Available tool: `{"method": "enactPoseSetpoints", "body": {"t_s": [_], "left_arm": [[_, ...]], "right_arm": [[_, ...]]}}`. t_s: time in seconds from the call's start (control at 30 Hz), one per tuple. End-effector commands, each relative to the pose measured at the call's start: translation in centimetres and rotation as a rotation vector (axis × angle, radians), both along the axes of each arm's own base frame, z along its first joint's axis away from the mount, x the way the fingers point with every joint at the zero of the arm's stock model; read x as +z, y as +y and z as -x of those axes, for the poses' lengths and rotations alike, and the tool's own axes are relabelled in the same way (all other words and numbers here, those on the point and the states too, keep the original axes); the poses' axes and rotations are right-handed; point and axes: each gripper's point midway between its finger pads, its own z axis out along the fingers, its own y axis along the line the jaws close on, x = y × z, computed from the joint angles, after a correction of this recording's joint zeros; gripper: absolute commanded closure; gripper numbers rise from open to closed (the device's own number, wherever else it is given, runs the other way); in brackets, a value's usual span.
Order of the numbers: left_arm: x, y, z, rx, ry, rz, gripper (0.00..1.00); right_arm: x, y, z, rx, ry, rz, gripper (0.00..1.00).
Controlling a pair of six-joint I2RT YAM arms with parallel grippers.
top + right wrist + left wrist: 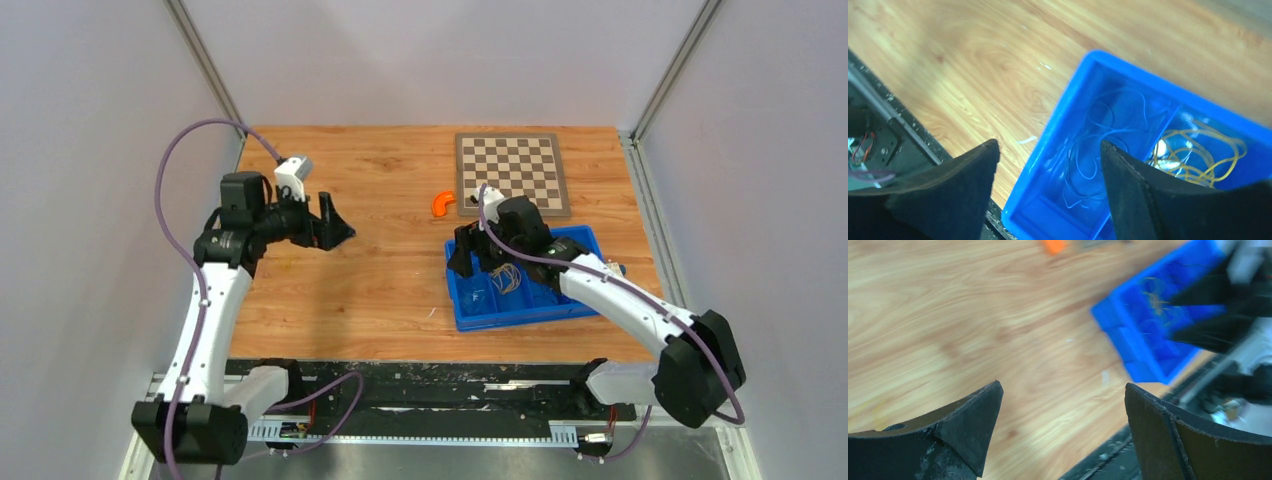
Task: Untangle the cables
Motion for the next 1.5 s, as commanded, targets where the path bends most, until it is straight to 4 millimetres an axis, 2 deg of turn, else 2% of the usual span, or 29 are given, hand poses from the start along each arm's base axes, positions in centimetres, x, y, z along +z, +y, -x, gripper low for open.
{"method": "enactPoseSetpoints", "body": {"t_s": [0.0, 0.03, 0.07, 0.1, 0.13, 0.17, 0.23, 0.3, 0.37, 0.43, 0.47, 0.5, 0.53, 0.57, 0.6, 0.67, 0.73, 0.77, 0.8, 0.87, 1.0, 1.13, 1.2, 1.3, 1.47], "left_arm": [[-5.8, 7.9, -0.9, 0.060, 0.170, -0.254, 0.00], [-6.7, 10.7, -1.2, 0.093, 0.178, -0.299, 0.00], [-8.5, 12.3, -1.3, 0.107, 0.245, -0.329, 0.00], [-9.4, 14.5, -1.5, 0.129, 0.256, -0.373, 0.00], [-11.2, 16.2, -1.6, 0.145, 0.313, -0.422, 0.00], [-12.2, 17.8, -1.7, 0.150, 0.325, -0.468, 0.00], [-14.7, 20.4, -2.0, 0.159, 0.381, -0.556, 0.00], [-17.0, 21.5, -2.7, 0.124, 0.407, -0.597, 0.00], [-19.1, 22.3, -3.7, 0.075, 0.412, -0.634, 0.02], [-21.7, 21.7, -3.8, -0.002, 0.462, -0.618, 0.10], [-22.0, 21.2, -4.1, -0.042, 0.457, -0.616, 0.22], [-22.9, 20.3, -3.8, -0.083, 0.490, -0.583, 0.29], [-23.0, 19.2, -3.9, -0.125, 0.489, -0.581, 0.47], [-23.3, 18.4, -3.6, -0.156, 0.509, -0.565, 0.56], [-23.4, 17.2, -3.6, -0.191, 0.503, -0.565, 0.74], [-22.5, 14.7, -3.5, -0.252, 0.466, -0.527, 0.94], [-20.4, 11.4, -3.1, -0.308, 0.396, -0.444, 1.00], [-18.5, 9.5, -2.7, -0.335, 0.339, -0.377, 1.00], [-17.4, 7.8, -2.4, -0.370, 0.307, -0.338, 1.00], [-12.8, 3.8, -0.7, -0.452, 0.195, -0.196, 1.00], [-6.9, -0.7, 2.2, -0.578, 0.033, -0.046, 1.00], [-3.1, -3.2, 4.3, -0.658, -0.066, 0.036, 1.00], [-1.8, -4.1, 5.1, -0.692, -0.104, 0.068, 1.00], [-0.4, -5.3, 6.0, -0.724, -0.133, 0.104, 1.00], [0.9, -6.4, 7.4, -0.776, -0.162, 0.154, 1.00]], "right_arm": [[7.1, 1.4, 0.4, 0.213, -0.237, -0.065, 0.16], [7.5, 1.4, 0.7, 0.242, -0.258, -0.062, 0.11], [7.8, 1.3, 0.8, 0.286, -0.298, -0.044, 0.05], [8.1, 1.3, 1.1, 0.325, -0.325, -0.034, 0.01], [8.3, 1.3, 1.2, 0.355, -0.350, -0.026, 0.00], [8.4, 1.3, 1.4, 0.380, -0.363, -0.025, 0.00], [8.6, 1.6, 1.9, 0.422, -0.377, -0.035, 0.00], [8.8, 1.9, 2.0, 0.446, -0.384, -0.041, 0.00], [9.1, 2.1, 1.9, 0.462, -0.393, -0.046, 0.00], [9.4, 2.4, 1.8, 0.480, -0.398, -0.055, 0.00], [9.6, 2.6, 1.8, 0.490, -0.399, -0.061, 0.00], [9.8, 2.9, 1.7, 0.501, -0.401, -0.068, 0.00], [9.8, 3.1, 1.7, 0.509, -0.397, -0.075, 0.00], [9.7, 3.3, 1.5, 0.513, -0.387, -0.078, 0.00], [9.9, 3.6, 1.5, 0.522, -0.385, -0.086, 0.00], [10.1, 4.1, 1.4, 0.540, -0.380, -0.104, 0.02], [10.5, 4.7, 1.5, 0.563, -0.381, -0.131, 0.04], [10.7, 5.0, 1.6, 0.575, -0.382, -0.149, 0.05], [10.9, 5.4, 1.7, 0.592, -0.382, -0.168, 0.06], [11.2, 6.0, 2.0, 0.621, -0.380, -0.206, 0.07], [11.8, 7.5, 2.4, 0.662, -0.364, -0.298, 0.09], [13.9, 9.4, 3.5, 0.715, -0.362, -0.411, 0.07], [14.8, 10.4, 4.0, 0.733, -0.357, -0.447, 0.01], [16.4, 11.9, 4.6, 0.768, -0.368, -0.488, 0.00], [16.8, 14.3, 5.0, 0.803, -0.382, -0.497, 0.04]]}}
